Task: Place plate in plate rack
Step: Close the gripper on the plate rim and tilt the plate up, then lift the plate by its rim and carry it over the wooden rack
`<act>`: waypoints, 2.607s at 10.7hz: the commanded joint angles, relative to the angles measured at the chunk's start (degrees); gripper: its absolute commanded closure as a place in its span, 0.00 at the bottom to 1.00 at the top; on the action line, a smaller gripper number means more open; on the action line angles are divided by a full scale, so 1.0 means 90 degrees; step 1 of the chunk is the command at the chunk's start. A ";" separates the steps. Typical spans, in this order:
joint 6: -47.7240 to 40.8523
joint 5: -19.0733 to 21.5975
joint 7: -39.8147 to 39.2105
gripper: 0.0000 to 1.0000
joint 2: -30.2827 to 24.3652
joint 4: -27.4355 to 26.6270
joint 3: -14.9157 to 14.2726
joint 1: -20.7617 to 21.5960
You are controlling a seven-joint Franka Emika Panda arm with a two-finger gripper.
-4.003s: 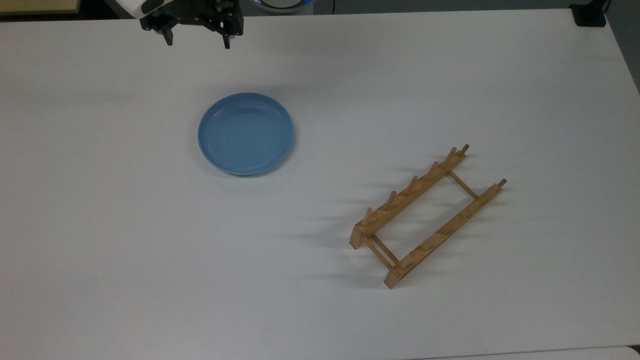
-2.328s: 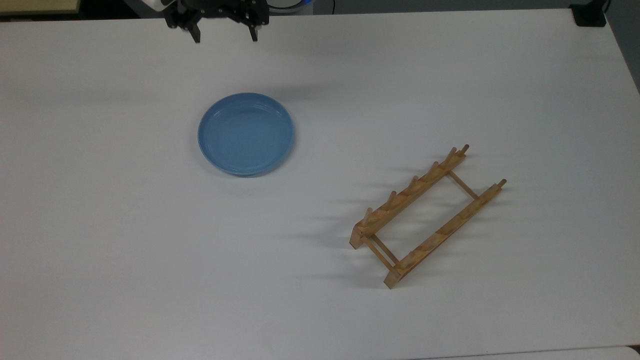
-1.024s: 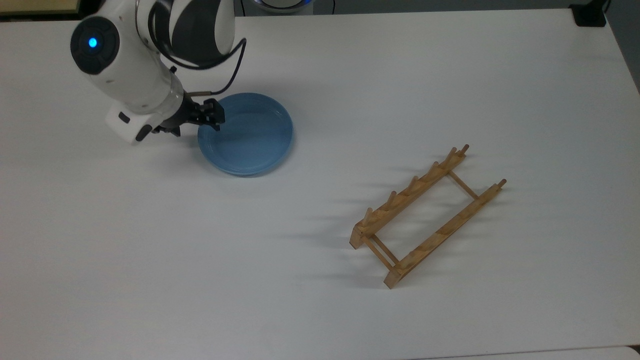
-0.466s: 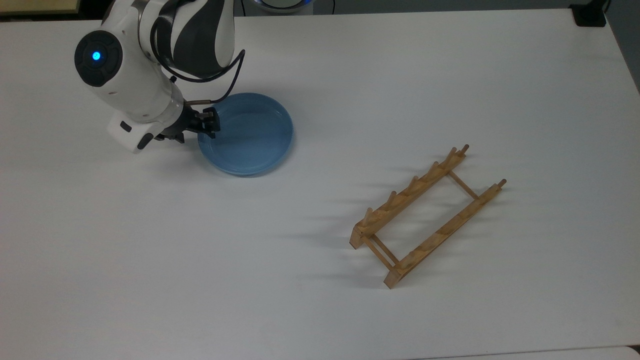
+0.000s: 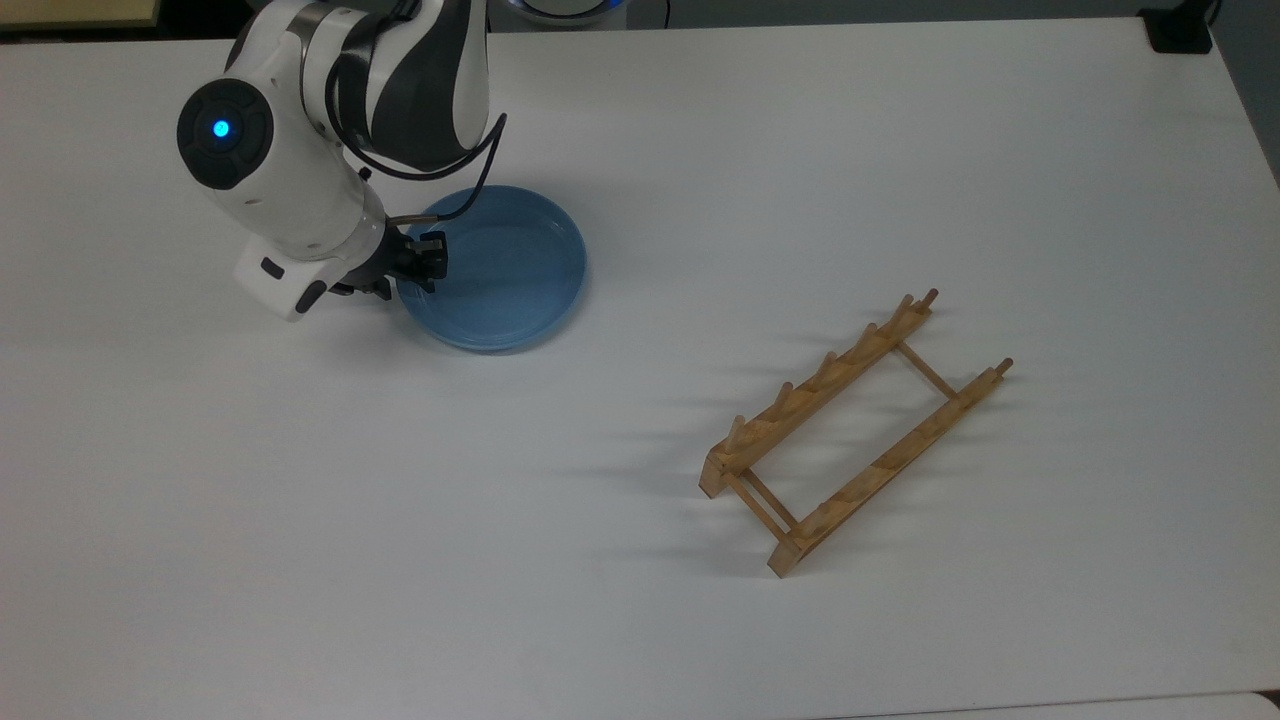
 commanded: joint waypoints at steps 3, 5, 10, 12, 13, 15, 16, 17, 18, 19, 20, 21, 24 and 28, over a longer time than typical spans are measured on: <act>0.0178 0.0146 -0.0182 0.95 -0.0067 -0.0128 -0.0106 0.0109; 0.0159 0.0136 -0.0269 1.00 -0.0067 -0.0128 -0.0106 0.0167; 0.0090 0.0107 -0.0406 1.00 -0.0242 -0.0079 -0.0126 0.0177; 0.0090 0.0097 -0.0668 1.00 -0.0689 -0.0059 -0.0135 0.0119; 0.0080 0.0068 -0.0776 1.00 -0.0962 -0.0059 -0.0145 0.0119; 0.0196 0.0010 -0.0816 1.00 -0.1364 -0.0040 -0.0165 0.0138; 0.0429 -0.0146 -0.0778 1.00 -0.1530 0.0134 -0.0184 0.0187; 0.0712 -0.0166 -0.0681 1.00 -0.1686 0.0262 -0.0175 0.0226; 0.0947 -0.0186 -0.0477 1.00 -0.1852 0.0398 -0.0204 0.0439; 0.1172 -0.0302 -0.0185 1.00 -0.1950 0.0467 -0.0388 0.0760; 0.1425 -0.0574 0.0282 1.00 -0.2029 0.0478 -0.0583 0.1179; 0.1660 -0.0993 0.0915 1.00 -0.2078 0.0545 -0.0652 0.1522; 0.2120 -0.3079 0.3481 1.00 -0.2069 0.0556 -0.0605 0.2693; 0.2102 -0.4930 0.5695 1.00 -0.1757 0.0975 -0.0575 0.3759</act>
